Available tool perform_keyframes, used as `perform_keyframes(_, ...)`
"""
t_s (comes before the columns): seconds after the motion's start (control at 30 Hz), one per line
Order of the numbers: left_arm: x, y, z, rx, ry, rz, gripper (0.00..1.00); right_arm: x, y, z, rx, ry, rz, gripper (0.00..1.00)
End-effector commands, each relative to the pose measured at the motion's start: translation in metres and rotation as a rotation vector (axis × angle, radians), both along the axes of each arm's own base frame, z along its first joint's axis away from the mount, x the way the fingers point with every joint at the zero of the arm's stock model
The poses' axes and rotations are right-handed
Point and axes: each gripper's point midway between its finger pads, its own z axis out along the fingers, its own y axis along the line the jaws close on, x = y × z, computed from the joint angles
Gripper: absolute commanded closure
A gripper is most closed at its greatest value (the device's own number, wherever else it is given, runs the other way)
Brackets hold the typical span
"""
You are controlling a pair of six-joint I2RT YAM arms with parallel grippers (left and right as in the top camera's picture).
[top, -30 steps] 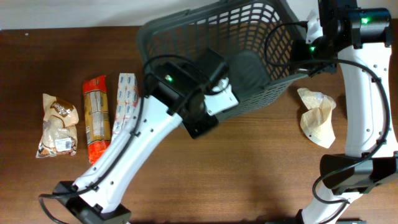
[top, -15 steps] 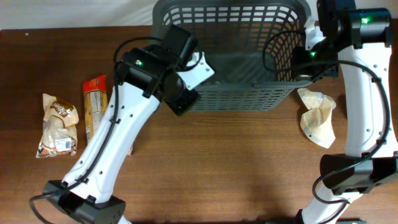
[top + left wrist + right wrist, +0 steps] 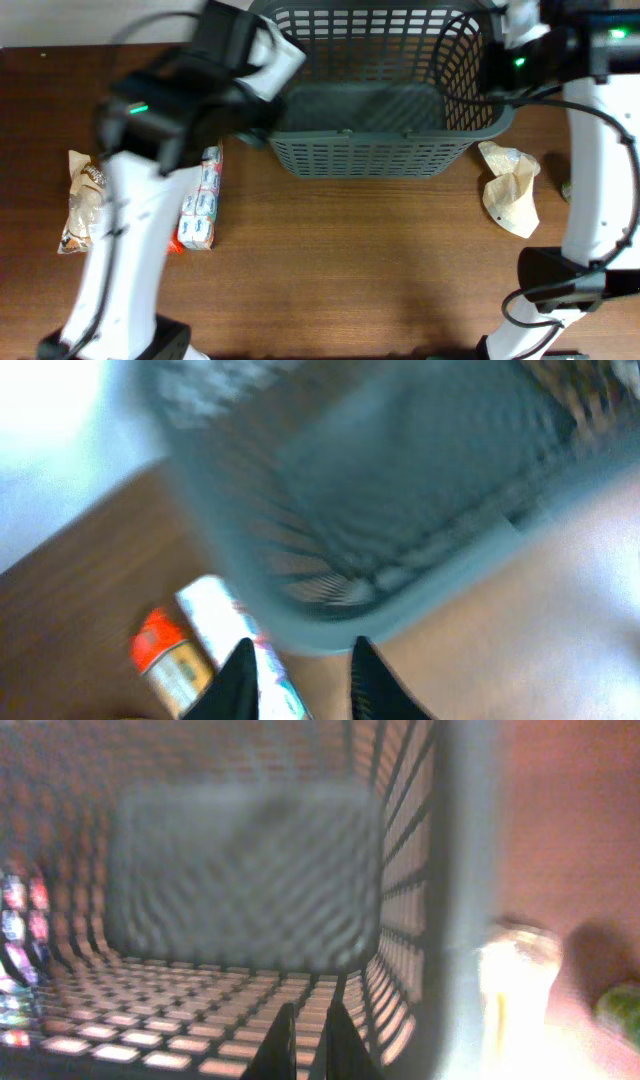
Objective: Pack container
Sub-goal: 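Drag the grey basket with both grippers toward the back of the table, then release the basket and withdraw both grippers outward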
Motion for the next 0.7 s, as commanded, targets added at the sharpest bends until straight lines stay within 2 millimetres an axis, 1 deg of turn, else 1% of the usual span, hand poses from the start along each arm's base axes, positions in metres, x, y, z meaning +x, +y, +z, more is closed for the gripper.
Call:
perform_keyframes(0.0, -0.008, 0.052, 0.052, -0.108, -0.13, 0.224, 0.77, -0.007, -0.038, 0.044, 0.004, -0.128, -0.11, 0.96)
perform_keyframes(0.07, -0.008, 0.074, 0.056, -0.108, -0.144, 0.283, 0.76, -0.009, -0.063, 0.044, 0.008, -0.131, -0.181, 0.96)
perform_keyframes(0.1, -0.007, 0.085, 0.054, -0.104, -0.14, 0.314, 0.75, -0.009, -0.079, 0.041, 0.011, -0.122, -0.225, 0.96)
perform_keyframes(0.2, -0.005, 0.115, 0.047, -0.087, -0.115, 0.401, 0.75, -0.008, -0.114, 0.027, 0.014, -0.085, -0.304, 0.96)
perform_keyframes(0.27, -0.002, 0.132, 0.042, -0.085, -0.103, 0.452, 0.75, -0.005, -0.123, 0.015, 0.038, -0.055, -0.32, 0.96)
perform_keyframes(0.37, 0.005, 0.155, 0.036, -0.096, -0.092, 0.536, 0.76, 0.003, -0.118, -0.006, 0.097, -0.003, -0.297, 0.96)
perform_keyframes(0.47, 0.011, 0.17, 0.029, -0.096, -0.075, 0.58, 0.74, 0.016, -0.104, -0.032, 0.122, 0.058, -0.257, 0.96)
perform_keyframes(0.53, 0.012, 0.174, 0.024, -0.095, -0.059, 0.594, 0.73, 0.028, -0.092, -0.048, 0.126, 0.085, -0.227, 0.96)
perform_keyframes(0.67, 0.014, 0.175, 0.02, -0.095, -0.046, 0.599, 0.73, 0.052, -0.069, -0.076, 0.126, 0.117, -0.167, 0.96)
